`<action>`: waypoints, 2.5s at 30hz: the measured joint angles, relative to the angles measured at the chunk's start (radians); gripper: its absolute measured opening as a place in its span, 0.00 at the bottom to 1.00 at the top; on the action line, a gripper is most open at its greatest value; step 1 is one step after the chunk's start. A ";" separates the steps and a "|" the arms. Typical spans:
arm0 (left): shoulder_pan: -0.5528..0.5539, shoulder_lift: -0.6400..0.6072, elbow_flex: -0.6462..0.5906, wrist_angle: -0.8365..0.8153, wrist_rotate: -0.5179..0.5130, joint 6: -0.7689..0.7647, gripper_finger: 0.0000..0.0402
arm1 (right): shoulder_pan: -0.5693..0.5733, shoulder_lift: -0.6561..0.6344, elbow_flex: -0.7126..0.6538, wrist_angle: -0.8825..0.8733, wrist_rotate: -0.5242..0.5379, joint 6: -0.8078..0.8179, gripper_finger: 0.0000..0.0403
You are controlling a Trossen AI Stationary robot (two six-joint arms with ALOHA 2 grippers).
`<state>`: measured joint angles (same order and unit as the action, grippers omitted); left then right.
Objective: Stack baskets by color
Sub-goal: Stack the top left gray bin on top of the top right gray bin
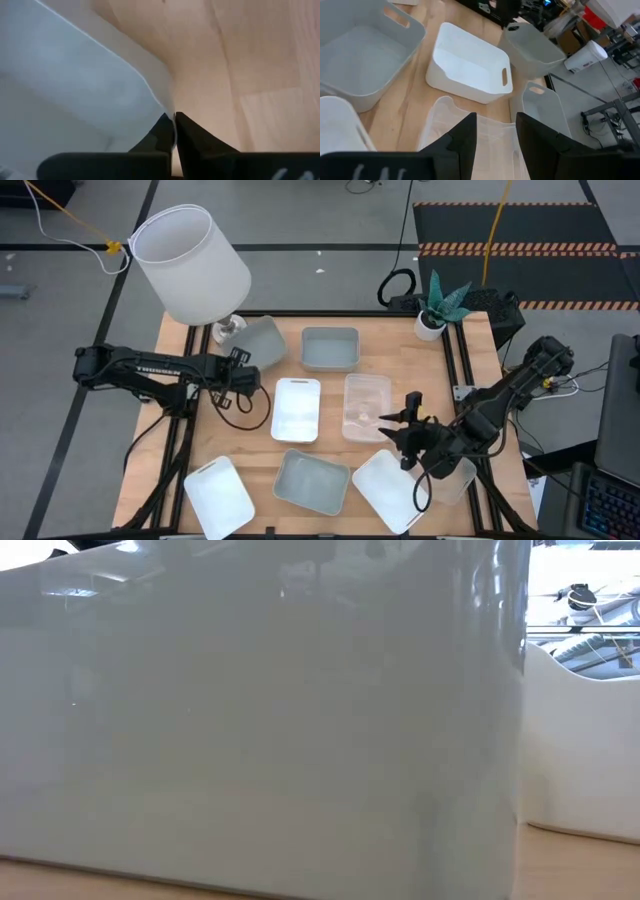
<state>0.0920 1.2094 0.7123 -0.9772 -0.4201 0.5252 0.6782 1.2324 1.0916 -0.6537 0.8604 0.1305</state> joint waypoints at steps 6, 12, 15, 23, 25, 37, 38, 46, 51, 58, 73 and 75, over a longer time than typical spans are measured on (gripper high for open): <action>-0.041 0.000 0.013 -0.009 -0.071 -0.009 0.01 | -0.050 0.000 0.000 0.037 0.001 0.012 0.32; -0.118 0.000 0.114 -0.011 -0.157 0.004 0.01 | -0.150 0.047 0.000 0.251 -0.003 -0.073 0.32; -0.150 0.000 0.175 0.007 -0.174 0.021 0.01 | -0.207 0.103 0.000 0.428 -0.076 -0.187 0.32; -0.203 0.016 0.242 0.182 -0.220 0.173 0.01 | -0.329 0.281 0.034 0.810 -0.215 -0.545 0.32; -0.206 0.032 0.245 0.197 -0.238 0.195 0.01 | -0.351 0.312 0.077 0.822 -0.212 -0.598 0.32; -0.220 0.098 0.247 0.382 -0.322 0.343 0.02 | -0.480 0.409 0.315 0.480 -0.113 -0.677 0.32; -0.221 0.098 0.247 0.374 -0.322 0.347 0.02 | -0.485 0.409 0.316 0.461 -0.088 -0.681 0.32; -0.222 0.098 0.247 0.381 -0.325 0.359 0.03 | -0.499 0.380 0.318 0.418 -0.016 -0.781 0.32; -0.228 0.098 0.247 0.383 -0.325 0.360 0.01 | -0.527 0.382 0.317 0.375 -0.018 -0.776 0.32; -0.251 0.098 0.247 0.440 -0.345 0.411 0.03 | -0.544 0.382 0.318 0.328 -0.020 -0.745 0.32; -0.174 0.097 0.247 0.483 -0.309 0.582 0.01 | -0.444 0.382 0.317 0.375 -0.023 -0.802 0.32; -0.150 0.097 0.247 0.485 -0.286 0.649 0.01 | -0.401 0.376 0.317 0.317 -0.024 -0.760 0.32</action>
<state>-0.0579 1.3064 0.9592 -0.4926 -0.7066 1.1742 0.2776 1.6079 1.4086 -0.3370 0.8365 -0.6293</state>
